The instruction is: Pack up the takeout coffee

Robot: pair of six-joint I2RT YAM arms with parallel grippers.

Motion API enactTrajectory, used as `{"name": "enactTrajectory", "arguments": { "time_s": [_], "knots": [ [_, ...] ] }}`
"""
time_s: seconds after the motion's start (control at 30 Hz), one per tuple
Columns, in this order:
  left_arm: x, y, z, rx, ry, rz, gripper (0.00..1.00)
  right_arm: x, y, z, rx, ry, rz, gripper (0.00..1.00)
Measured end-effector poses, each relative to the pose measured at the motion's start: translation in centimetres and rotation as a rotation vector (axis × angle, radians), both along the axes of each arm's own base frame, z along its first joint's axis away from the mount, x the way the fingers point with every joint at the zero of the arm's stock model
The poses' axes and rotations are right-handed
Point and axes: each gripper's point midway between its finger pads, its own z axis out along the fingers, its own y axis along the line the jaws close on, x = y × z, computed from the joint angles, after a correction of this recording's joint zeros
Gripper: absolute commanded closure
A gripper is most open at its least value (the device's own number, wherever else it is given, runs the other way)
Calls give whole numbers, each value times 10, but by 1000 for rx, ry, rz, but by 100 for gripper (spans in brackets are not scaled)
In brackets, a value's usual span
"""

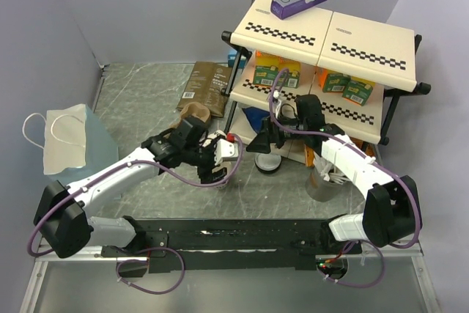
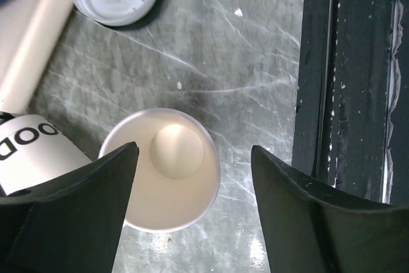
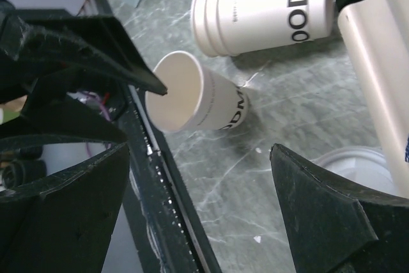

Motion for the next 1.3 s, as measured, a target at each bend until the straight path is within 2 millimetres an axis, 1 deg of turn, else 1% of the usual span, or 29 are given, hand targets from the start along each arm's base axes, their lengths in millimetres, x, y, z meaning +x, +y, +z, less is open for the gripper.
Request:
{"name": "enactTrajectory", "arguments": {
  "time_s": [0.17, 0.27, 0.4, 0.47, 0.5, 0.6, 0.7, 0.77, 0.9, 1.17, 1.3],
  "knots": [
    [10, -3, 17, -40, 3, 36, 23, -7, 1, -3, 2, -2, 49, 5],
    [25, -5, 37, -100, 0, 92, 24, -11, 0, -10, -12, -6, 82, 7],
    [43, -3, 58, -183, 30, 187, 25, -12, 2, -15, -15, -5, 106, 10],
    [57, 1, 69, -234, 51, 253, 24, -11, 3, -17, -13, -5, 107, 11],
    [64, 3, 75, -258, 54, 285, 24, -11, 3, -18, -11, -7, 106, 13],
    [93, 7, 102, -357, 63, 392, 23, -10, 3, -23, -7, -25, 108, 15],
    [118, 8, 123, -442, 69, 467, 20, -13, 4, -28, -9, -33, 114, 15],
    [135, 8, 134, -488, 75, 509, 19, -14, 2, -31, -18, -40, 115, 15],
    [166, 8, 141, -548, 115, 584, 18, -15, -2, -32, -45, -75, 114, 15],
    [227, -1, 145, -616, 205, 682, 18, -19, -11, -17, -80, -199, 113, 14],
    [248, -8, 147, -641, 227, 700, 20, -22, -15, -10, -96, -246, 117, 14]
  ]
}}
